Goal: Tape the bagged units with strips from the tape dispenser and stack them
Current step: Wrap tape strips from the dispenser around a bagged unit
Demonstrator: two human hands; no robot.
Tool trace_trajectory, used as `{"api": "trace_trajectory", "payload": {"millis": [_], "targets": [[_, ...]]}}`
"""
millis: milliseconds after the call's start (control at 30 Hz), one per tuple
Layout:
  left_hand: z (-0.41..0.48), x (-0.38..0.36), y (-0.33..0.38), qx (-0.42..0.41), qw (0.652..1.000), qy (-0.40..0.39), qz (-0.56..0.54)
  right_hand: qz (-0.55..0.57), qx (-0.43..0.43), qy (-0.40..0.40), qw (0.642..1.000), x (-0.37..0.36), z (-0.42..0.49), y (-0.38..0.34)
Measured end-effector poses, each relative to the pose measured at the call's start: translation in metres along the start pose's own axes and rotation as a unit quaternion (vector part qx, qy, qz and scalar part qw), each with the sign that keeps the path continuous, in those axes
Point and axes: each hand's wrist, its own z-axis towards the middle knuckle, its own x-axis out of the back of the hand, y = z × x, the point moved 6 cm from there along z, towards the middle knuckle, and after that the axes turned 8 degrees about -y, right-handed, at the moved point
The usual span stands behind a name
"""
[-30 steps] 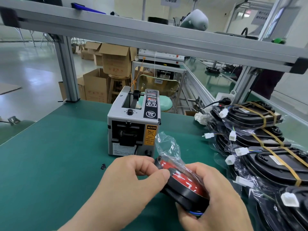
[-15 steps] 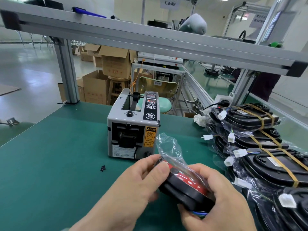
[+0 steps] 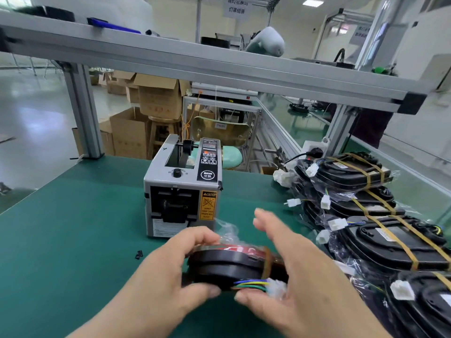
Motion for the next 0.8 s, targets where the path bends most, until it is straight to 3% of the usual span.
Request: {"api": "trace_trajectory", "payload": {"millis": [100, 167, 233, 300, 400, 600, 700, 800], "targets": [[-0.006, 0.003, -0.007, 0.019, 0.996, -0.081, -0.010, -0.163, 0.011, -0.015, 0.986, -0.012, 0.006, -0.002], [-0.011, 0.007, -0.022, 0.045, 0.994, -0.099, -0.007, -0.196, 0.017, -0.008, 0.980, -0.020, 0.005, 0.001], [-0.012, 0.011, -0.018, 0.030, 0.997, -0.048, 0.056, -0.187, 0.005, -0.014, 0.982, -0.021, 0.011, -0.004], [-0.015, 0.019, -0.003, -0.048, 0.991, 0.014, 0.123, -0.194, 0.000, 0.000, 0.981, -0.015, 0.017, -0.006], [-0.014, 0.022, 0.016, -0.104, 0.987, 0.016, 0.122, -0.168, -0.036, -0.022, 0.985, -0.017, 0.014, 0.002], [0.011, 0.020, 0.020, -0.027, 0.997, -0.026, 0.069, -0.158, -0.060, -0.012, 0.985, -0.020, 0.014, 0.001], [0.025, 0.016, 0.017, 0.037, 0.995, -0.076, 0.045, -0.164, -0.041, -0.007, 0.986, -0.018, 0.015, -0.004], [0.035, 0.013, 0.014, 0.106, 0.992, -0.073, -0.018, -0.206, 0.004, -0.005, 0.979, -0.016, 0.019, -0.009]]}}
